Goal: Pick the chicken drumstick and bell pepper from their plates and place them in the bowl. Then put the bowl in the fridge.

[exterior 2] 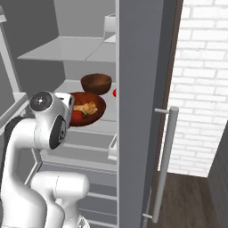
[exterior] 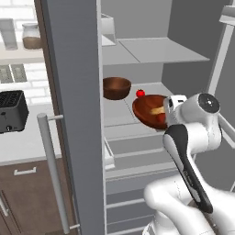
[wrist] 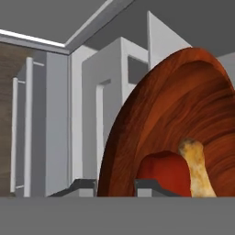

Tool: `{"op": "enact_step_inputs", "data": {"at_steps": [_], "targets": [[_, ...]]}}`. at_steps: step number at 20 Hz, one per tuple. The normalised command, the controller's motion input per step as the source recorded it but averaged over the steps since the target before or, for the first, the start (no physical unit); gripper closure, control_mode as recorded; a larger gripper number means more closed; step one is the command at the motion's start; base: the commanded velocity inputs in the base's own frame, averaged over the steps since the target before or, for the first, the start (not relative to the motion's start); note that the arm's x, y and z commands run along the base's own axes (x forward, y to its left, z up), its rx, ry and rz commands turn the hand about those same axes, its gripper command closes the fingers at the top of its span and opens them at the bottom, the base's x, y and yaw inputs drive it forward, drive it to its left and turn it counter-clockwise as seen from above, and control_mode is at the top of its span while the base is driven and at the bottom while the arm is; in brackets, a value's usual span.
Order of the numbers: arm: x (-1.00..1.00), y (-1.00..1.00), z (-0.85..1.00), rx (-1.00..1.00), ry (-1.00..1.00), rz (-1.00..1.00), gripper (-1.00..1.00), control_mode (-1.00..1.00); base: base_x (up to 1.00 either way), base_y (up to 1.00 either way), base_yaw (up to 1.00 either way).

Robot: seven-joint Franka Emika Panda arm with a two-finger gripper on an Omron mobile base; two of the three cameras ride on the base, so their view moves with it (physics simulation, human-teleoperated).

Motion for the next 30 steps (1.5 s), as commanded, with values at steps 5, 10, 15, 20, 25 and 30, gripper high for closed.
{"op": "enact_step_inputs", "data": {"at_steps": [5, 10, 15, 20, 25, 30], "targets": [[0.98, 0.08, -0.36, 0.0, 0.0, 0.0, 1.0, -1.0, 0.0, 0.0, 0.0], [0.73, 0.05, -0.09, 0.0, 0.03, 0.0, 1.0, -1.0, 0.0, 0.0, 0.0], [0.34, 0.0, 0.0, -0.01, 0.09, 0.0, 1.0, -1.0, 0.0, 0.0, 0.0], [0.29, 0.0, -0.09, -0.02, 0.11, 0.0, 1.0, -1.0, 0.0, 0.0, 0.0], [0.48, 0.0, -0.1, -0.03, 0.0, 0.0, 1.0, -1.0, 0.0, 0.0, 0.0], [0.45, 0.0, -0.2, -0.03, 0.01, 0.0, 1.0, -1.0, 0.0, 0.0, 0.0]]}}
